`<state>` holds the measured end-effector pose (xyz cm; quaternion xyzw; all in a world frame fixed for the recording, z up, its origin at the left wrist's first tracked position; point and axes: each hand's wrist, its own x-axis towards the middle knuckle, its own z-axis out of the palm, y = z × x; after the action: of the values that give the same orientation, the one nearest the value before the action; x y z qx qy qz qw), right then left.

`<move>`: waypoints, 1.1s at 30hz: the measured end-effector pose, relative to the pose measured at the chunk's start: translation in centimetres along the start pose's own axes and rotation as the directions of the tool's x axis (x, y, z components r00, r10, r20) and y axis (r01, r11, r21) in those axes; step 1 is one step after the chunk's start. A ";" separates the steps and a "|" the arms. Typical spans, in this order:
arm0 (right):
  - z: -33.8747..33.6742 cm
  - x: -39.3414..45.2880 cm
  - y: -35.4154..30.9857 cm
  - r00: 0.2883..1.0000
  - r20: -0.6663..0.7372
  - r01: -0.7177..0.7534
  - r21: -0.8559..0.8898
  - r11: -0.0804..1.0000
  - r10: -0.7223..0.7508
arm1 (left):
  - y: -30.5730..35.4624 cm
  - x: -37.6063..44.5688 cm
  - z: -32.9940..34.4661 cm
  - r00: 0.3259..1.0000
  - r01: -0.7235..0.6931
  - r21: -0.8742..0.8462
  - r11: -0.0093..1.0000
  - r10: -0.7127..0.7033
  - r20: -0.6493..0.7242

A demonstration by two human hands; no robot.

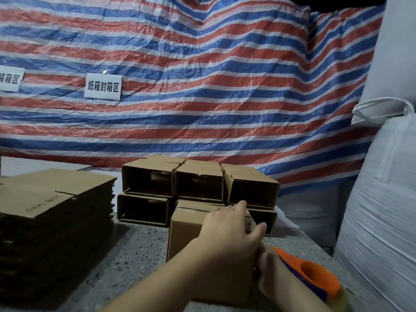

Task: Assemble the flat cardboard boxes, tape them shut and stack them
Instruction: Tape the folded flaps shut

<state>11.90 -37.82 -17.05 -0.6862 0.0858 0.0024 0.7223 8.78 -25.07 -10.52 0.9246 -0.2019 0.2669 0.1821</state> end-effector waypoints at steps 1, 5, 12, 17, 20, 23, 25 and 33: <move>-0.4 -0.1 0.3 1.000 0.004 0.017 -0.017 1.000 -0.017 | 0.2 -0.1 -0.3 0.998 0.038 -0.102 0.994 -0.044 -0.053; -0.9 -0.2 -0.2 0.991 -0.072 0.106 -0.081 0.991 -0.112 | -0.7 0.8 -2.0 0.947 0.086 -0.606 0.791 -0.254 -0.196; -2.0 -1.8 -0.8 0.938 0.042 0.347 -0.172 0.922 -0.345 | -7.8 -2.2 -5.7 0.811 0.010 -0.707 0.707 -0.419 -0.407; -1.6 -2.1 0.9 0.918 0.103 0.395 -0.226 0.890 -0.382 | -12.7 -5.8 -3.8 0.773 0.261 -0.713 0.651 -0.583 -0.249; -1.5 -1.8 1.8 0.910 0.101 0.415 -0.244 0.877 -0.402 | -13.3 -6.8 -2.5 0.787 0.344 -0.710 0.614 -0.601 -0.138; -1.3 -2.5 1.6 0.895 0.113 0.445 -0.232 0.865 -0.431 | -12.3 -7.4 -2.0 0.845 0.327 -0.735 0.594 -0.531 -0.054; -1.4 -2.1 1.8 0.881 0.133 0.471 -0.187 0.862 -0.453 | -11.4 -8.1 -1.4 0.891 0.294 -0.766 0.571 -0.454 0.003; -0.7 -2.6 1.4 0.955 0.126 0.287 -0.139 0.948 -0.270 | -9.2 -7.4 -1.4 0.907 0.272 -0.853 0.445 -0.415 0.072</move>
<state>9.13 -38.13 -18.14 -0.7448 -0.0506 -0.0566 0.6629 6.76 -14.59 -15.76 0.7158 -0.0996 0.1592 0.6725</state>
